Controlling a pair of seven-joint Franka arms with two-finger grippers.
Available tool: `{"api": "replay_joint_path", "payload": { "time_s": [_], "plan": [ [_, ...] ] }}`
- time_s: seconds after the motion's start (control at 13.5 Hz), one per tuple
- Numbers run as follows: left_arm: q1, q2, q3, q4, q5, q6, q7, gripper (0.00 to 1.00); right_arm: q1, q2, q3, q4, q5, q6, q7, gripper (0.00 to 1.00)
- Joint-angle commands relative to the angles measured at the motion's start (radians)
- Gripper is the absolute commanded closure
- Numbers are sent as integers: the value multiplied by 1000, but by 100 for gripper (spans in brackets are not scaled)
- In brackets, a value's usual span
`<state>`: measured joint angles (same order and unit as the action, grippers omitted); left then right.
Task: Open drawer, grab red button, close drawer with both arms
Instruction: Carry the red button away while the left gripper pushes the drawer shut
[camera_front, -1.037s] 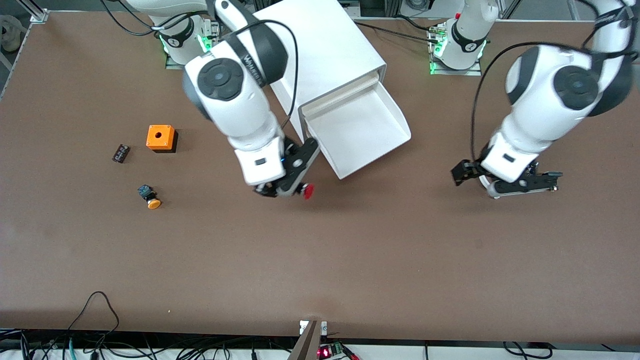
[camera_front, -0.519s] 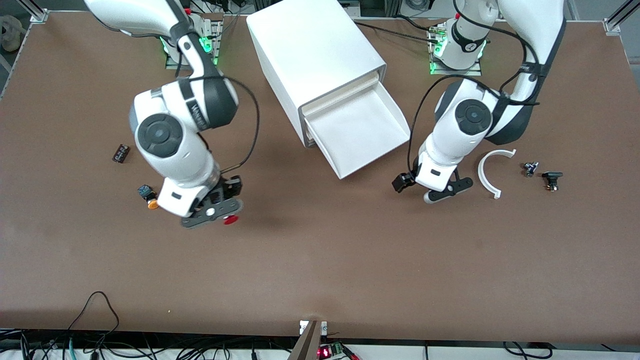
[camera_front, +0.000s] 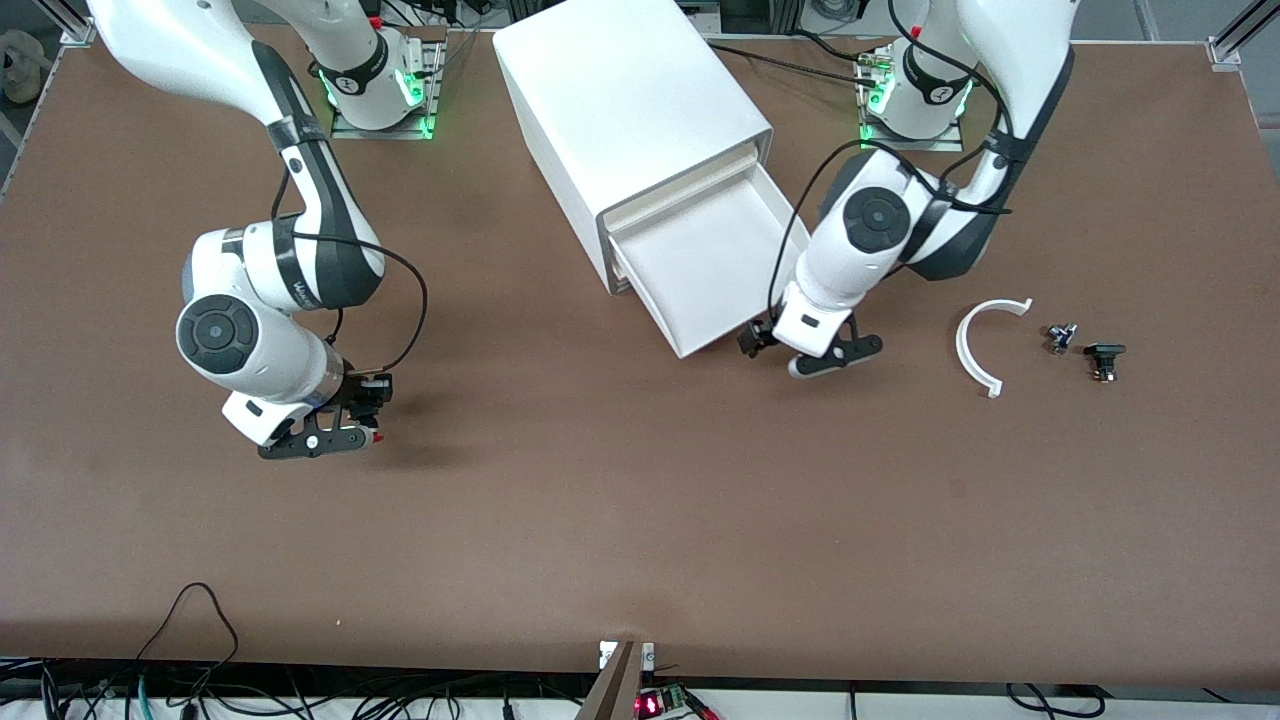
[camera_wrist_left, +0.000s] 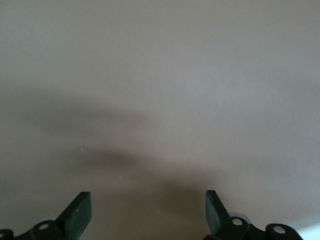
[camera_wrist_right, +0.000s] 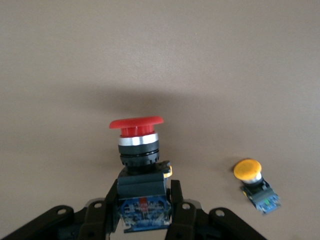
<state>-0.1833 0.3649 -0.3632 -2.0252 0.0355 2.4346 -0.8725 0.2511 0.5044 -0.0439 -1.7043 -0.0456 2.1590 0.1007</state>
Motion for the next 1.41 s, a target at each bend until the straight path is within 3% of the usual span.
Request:
{"api": "replay_joint_path", "payload": {
  "time_s": [0.0, 0.22, 0.37, 0.44, 0.59, 0.89, 1.11, 1.33],
  "plan": [
    [-2, -24, -28, -56, -12, 15, 3, 0, -7, -58, 15, -219, -14, 212, 21, 75],
    [-2, -30, -86, -82, -12, 9, 3, 0, -9, -60, 15, -368, -26, 431, 2, 73],
    [-2, -32, -126, -95, -12, 1, 3, 0, -12, -55, 15, -402, -31, 484, 2, 69],
    [-2, -34, -146, -96, -12, -8, 3, 0, -19, -56, 15, -403, -31, 483, 2, 62],
    [-2, -37, -184, -108, -12, -40, 3, 0, -27, -58, 15, -397, -27, 476, 16, 0],
    [-2, -61, -243, -128, -12, -45, 1, 0, -26, -95, 16, -335, -20, 396, 92, 0],
    [-2, -67, -253, -128, -12, -59, 3, 0, -27, -142, 22, -227, -13, 224, 135, 0],
    [-1, -69, -253, -128, -12, -77, 3, 0, -26, -159, 33, -47, -11, -67, 223, 0]
  ]
}}
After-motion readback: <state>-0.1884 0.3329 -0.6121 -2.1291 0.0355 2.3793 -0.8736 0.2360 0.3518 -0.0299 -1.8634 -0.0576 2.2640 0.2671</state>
